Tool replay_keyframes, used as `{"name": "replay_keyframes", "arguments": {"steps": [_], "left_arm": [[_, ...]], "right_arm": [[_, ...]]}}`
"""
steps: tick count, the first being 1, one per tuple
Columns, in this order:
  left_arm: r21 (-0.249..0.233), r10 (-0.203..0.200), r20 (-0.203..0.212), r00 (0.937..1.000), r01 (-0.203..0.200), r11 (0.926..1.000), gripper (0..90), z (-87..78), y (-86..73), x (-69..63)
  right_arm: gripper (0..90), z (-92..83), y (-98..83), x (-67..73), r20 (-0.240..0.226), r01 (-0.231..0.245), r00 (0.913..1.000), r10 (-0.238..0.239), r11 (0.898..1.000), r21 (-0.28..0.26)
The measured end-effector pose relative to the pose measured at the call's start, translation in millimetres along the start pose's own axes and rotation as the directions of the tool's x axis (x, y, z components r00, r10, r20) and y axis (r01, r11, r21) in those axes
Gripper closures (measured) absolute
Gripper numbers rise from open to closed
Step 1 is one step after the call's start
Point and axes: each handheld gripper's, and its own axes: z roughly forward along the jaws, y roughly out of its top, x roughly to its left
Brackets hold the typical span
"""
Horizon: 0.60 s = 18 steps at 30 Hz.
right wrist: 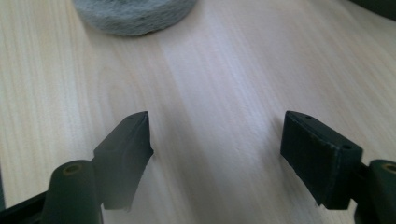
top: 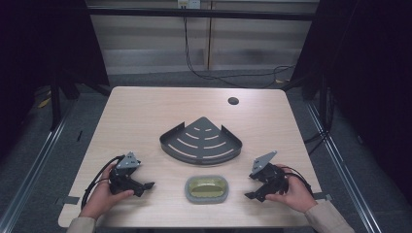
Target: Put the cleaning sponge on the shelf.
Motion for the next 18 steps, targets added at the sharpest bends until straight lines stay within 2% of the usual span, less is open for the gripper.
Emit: {"name": "replay_keyframes", "arguments": {"steps": [4, 6, 10, 18], "left_arm": [[0.000, 0.000, 0.000, 1.0000, 0.000, 1.0000, 0.0, 0.0, 0.0, 0.0], [0.000, 0.000, 0.000, 1.0000, 0.000, 1.0000, 0.1, 0.0, 0.0, 0.0], [0.001, -0.001, 0.001, 1.0000, 0.001, 1.0000, 0.1, 0.0, 0.0, -0.1], [0.000, 0.000, 0.000, 1.0000, 0.000, 1.0000, 0.0, 0.0, 0.0, 0.0]], "right_arm": [[26.3, 0.7, 14.2, 3.9, -0.034, -0.008, 0.9994, 0.009, 0.999, 0.036], [26.4, 0.6, 23.9, 5.4, -0.037, 0.026, 0.9991, -0.023, 0.998, 0.061], [26.7, -3.0, 40.0, 7.2, -0.056, 0.036, 0.9980, -0.030, 0.994, 0.104], [27.6, -8.8, 65.1, 10.0, -0.066, 0.096, 0.9942, -0.085, 0.979, 0.182]]}}
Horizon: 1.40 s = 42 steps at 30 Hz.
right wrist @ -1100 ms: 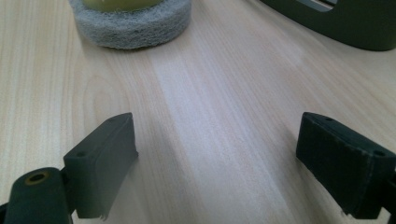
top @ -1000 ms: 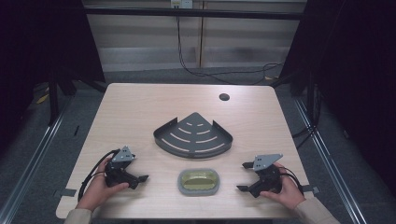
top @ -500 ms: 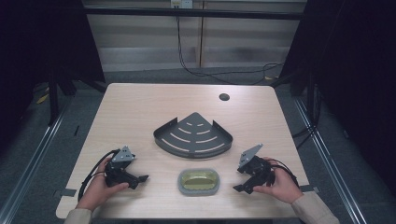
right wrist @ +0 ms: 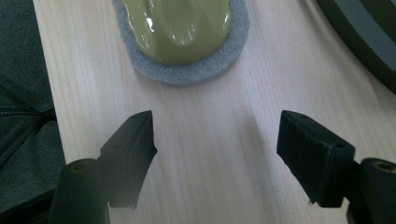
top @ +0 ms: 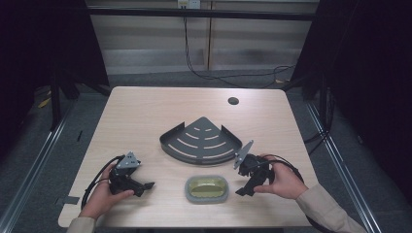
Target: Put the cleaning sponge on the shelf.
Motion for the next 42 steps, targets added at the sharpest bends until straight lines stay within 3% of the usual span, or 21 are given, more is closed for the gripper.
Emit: {"name": "replay_keyframes", "arguments": {"steps": [12, 21, 22, 30, 42], "left_arm": [[0.000, 0.000, 0.000, 1.0000, 0.000, 1.0000, 0.0, 0.0, 0.0, 0.0], [0.000, 0.000, 0.001, 1.0000, 0.000, 1.0000, 0.1, 0.0, 0.0, 0.1], [0.000, -0.001, 0.001, 1.0000, 0.001, 1.0000, 0.0, 0.0, 0.0, 0.1], [-0.001, 0.000, 0.001, 1.0000, 0.000, 1.0000, 0.0, 0.0, 0.0, 0.3], [0.001, 0.001, 0.001, 1.0000, -0.001, 1.0000, 0.1, -0.1, 0.0, 0.1]], "right_arm": [[29.1, -0.8, 27.6, 2.6, -0.001, 0.049, 0.9988, -0.049, 0.996, 0.068], [29.3, 2.1, 39.4, 4.0, -0.010, 0.078, 0.9970, -0.077, 0.993, 0.086], [29.6, 2.3, 41.1, 4.9, -0.012, 0.064, 0.9979, -0.063, 0.994, 0.090], [30.3, 1.7, 52.3, 5.4, -0.012, 0.093, 0.9956, -0.093, 0.989, 0.111], [31.4, 2.0, 66.9, 6.4, -0.005, 0.099, 0.9950, -0.100, 0.985, 0.143]]}}
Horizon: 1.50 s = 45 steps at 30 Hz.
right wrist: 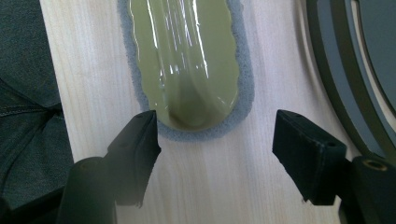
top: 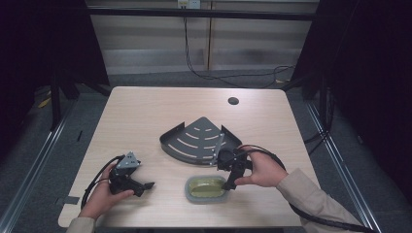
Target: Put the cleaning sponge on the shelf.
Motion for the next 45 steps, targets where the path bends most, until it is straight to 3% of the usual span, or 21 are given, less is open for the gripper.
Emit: {"name": "replay_keyframes", "arguments": {"steps": [13, 21, 45], "left_arm": [[0.000, 0.000, 0.000, 1.0000, 0.000, 1.0000, 0.0, 0.0, 0.0, -0.1], [0.000, 0.000, 0.000, 1.0000, 0.000, 1.0000, 0.0, 0.0, 0.0, 0.0], [0.001, -0.002, 0.001, 1.0000, 0.002, 1.0000, 0.0, 0.0, 0.0, -0.1]], "right_arm": [[35.5, 2.6, 16.7, 1.6, -0.007, -0.003, 1.0000, 0.004, 1.000, 0.025], [39.5, 6.8, 25.6, 3.6, -0.022, 0.019, 0.9996, -0.018, 0.999, 0.033], [62.0, 18.2, 43.4, 10.4, -0.064, 0.081, 0.9949, -0.078, 0.996, 0.043]]}}
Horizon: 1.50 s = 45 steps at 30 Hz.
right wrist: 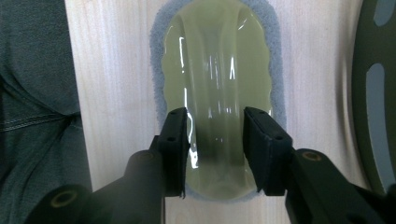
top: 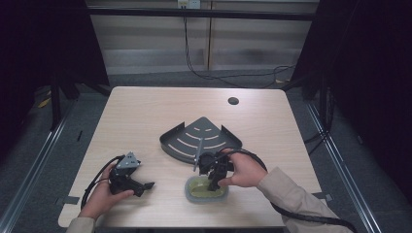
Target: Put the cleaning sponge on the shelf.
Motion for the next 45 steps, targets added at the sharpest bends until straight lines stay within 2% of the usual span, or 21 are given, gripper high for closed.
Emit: {"name": "replay_keyframes", "arguments": {"steps": [2, 5, 9, 11, 19, 31, 34, 41, 45], "left_arm": [[0.000, 0.000, 0.000, 1.0000, 0.000, 1.0000, 0.1, 0.0, 0.0, 0.0], [0.000, 0.000, 0.000, 1.0000, 0.000, 1.0000, 0.1, 0.0, 0.0, 0.0], [0.000, 0.000, 0.000, 1.0000, 0.000, 1.0000, 0.0, 0.0, 0.0, 0.0], [0.000, 0.000, 0.000, 1.0000, 0.000, 1.0000, 0.0, 0.0, 0.0, 0.0], [0.000, 0.000, 0.000, 1.0000, 0.000, 1.0000, 0.0, 0.0, 0.0, 0.0], [-0.005, -0.004, -0.001, 1.0000, 0.004, 1.0000, 0.0, 0.3, 0.0, -0.3], [-0.005, -0.004, -0.002, 1.0000, 0.004, 1.0000, 0.0, 0.3, 0.0, -0.3], [-0.005, -0.004, -0.001, 1.0000, 0.004, 1.0000, 0.0, 0.3, 0.0, -0.3], [-0.005, -0.005, -0.001, 1.0000, 0.005, 1.0000, 0.1, 0.2, 0.0, -0.3]], "right_arm": [[66.0, 1.4, 0.7, 0.7, -0.012, -0.007, 0.9999, 0.007, 1.000, 0.004], [69.9, 2.6, 1.6, 0.1, -0.007, 0.002, 1.0000, -0.002, 1.000, 0.005], [70.4, 1.0, 2.6, 1.5, -0.014, -0.017, 0.9998, 0.017, 1.000, 0.003], [70.5, -1.2, 2.8, 2.3, -0.007, -0.008, 0.9999, 0.008, 1.000, 0.007], [70.5, -16.7, 1.3, 2.5, 0.003, -0.023, 0.9997, 0.023, 1.000, 0.003], [70.5, -41.0, -9.0, -7.0, 0.009, -0.070, 0.9975, 0.070, 0.998, 0.005], [70.5, -47.0, -9.6, -10.1, 0.010, -0.064, 0.9979, 0.064, 0.998, 0.006], [70.5, -59.1, -9.3, -16.7, 0.014, -0.085, 0.9963, 0.085, 0.996, 0.013], [70.5, -66.9, -9.1, -23.5, 0.017, -0.089, 0.9959, 0.089, 0.996, -0.006]]}}
